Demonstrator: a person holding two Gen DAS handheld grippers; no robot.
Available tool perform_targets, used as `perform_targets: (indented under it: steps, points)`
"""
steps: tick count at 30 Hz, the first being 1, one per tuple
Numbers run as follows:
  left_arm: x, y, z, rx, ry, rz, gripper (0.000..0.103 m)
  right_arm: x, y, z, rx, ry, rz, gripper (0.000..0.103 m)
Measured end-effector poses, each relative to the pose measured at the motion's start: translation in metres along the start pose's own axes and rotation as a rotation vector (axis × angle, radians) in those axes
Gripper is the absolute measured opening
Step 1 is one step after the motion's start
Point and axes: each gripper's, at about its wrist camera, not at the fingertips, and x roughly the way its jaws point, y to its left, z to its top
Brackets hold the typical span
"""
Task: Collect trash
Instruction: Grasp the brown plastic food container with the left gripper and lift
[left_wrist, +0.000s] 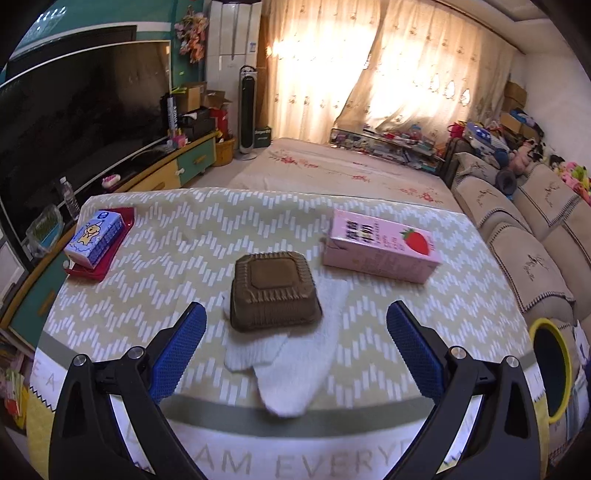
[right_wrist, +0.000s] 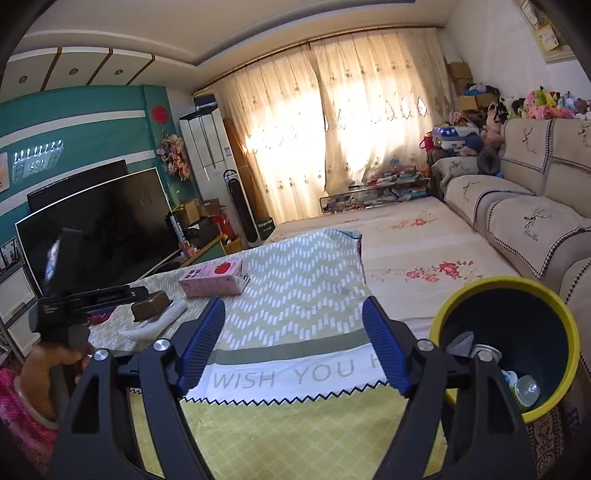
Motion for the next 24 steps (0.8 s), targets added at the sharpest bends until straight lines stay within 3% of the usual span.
perform_targets:
  steps: [4,9,17,21,24]
  points:
    - [0.027,0.007,0.006,-0.036,0.026,0.049,0.096,0.002,0.002,-0.001,0.006,0.004,-0.004,0.074]
    - [0.048,0.011,0.01,-0.044,0.048,0.084,0.087,0.007,0.011,0.0,-0.024,0.021,-0.01,0.077]
    - [0.056,0.016,0.009,-0.059,0.048,0.107,0.074,0.009,0.011,0.0,-0.011,0.034,-0.003,0.078]
    - [0.06,0.016,0.008,-0.055,0.053,0.107,0.06,0.009,0.012,-0.001,-0.014,0.037,-0.003,0.078]
    - [0.06,0.018,0.009,-0.061,0.045,0.107,0.059,0.01,0.011,0.001,-0.019,0.044,-0.003,0.078]
